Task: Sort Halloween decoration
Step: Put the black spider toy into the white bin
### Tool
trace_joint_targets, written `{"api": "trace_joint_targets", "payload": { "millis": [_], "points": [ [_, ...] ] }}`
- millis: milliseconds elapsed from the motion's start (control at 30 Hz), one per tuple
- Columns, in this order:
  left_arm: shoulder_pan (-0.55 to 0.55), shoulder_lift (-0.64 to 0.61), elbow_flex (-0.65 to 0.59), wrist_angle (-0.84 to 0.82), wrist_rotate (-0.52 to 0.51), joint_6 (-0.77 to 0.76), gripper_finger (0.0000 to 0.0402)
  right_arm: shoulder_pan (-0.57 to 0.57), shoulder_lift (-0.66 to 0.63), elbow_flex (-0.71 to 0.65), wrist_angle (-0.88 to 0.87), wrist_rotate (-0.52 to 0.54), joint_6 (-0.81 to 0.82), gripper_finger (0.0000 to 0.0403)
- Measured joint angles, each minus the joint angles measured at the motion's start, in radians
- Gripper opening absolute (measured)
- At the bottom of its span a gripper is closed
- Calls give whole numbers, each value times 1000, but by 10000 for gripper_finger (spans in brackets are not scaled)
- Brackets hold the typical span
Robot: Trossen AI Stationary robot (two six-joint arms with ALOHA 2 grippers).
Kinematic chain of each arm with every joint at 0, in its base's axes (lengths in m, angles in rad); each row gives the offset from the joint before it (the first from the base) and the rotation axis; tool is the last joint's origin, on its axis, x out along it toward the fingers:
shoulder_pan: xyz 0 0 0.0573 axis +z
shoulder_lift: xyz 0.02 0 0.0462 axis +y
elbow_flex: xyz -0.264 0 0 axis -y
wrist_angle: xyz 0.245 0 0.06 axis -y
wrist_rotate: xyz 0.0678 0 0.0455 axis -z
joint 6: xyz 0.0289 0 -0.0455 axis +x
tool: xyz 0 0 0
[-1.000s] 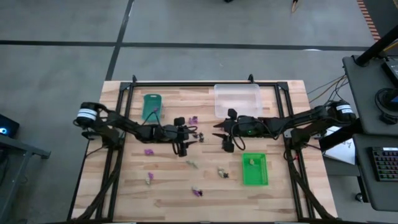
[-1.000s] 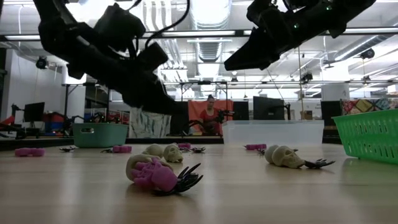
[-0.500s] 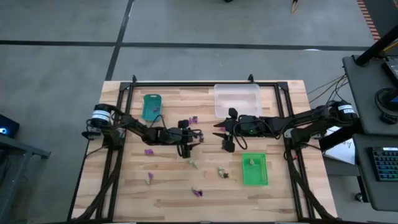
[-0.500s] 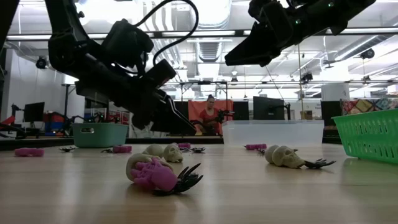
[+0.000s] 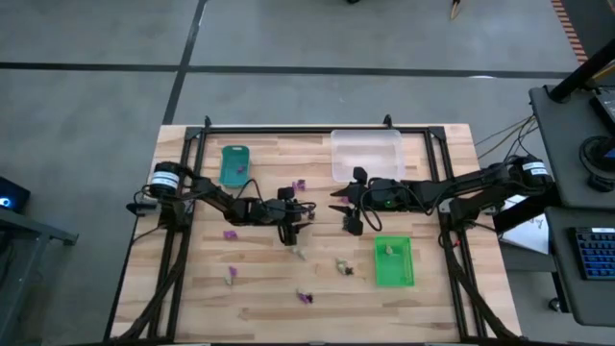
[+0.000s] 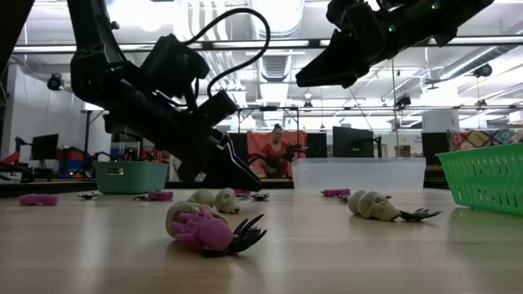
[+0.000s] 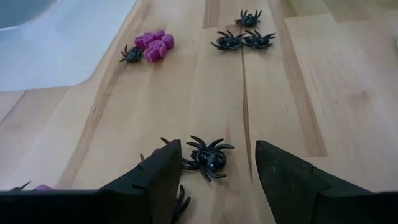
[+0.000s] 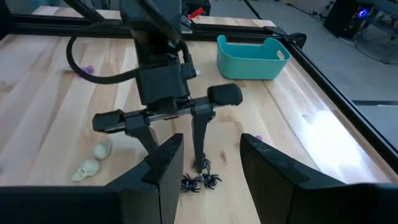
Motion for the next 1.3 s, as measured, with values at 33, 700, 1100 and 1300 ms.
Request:
{"api": "trace_joint_targets", "payload": {
  "millis": [33,700,1100,1300],
  "points": [
    [0,7,4,1,0,0,190,0,0,0,0,0,0,153],
    [-1,39,6,-7,3,-9,78,0,0,0,-3,0,0,153],
    [0,39,5,-10,-4,6,5,0,0,0,-3,0,0,153],
    [0,34,4,-8,-9,7,0,0,0,0,-3,0,16,153]
  ]
}}
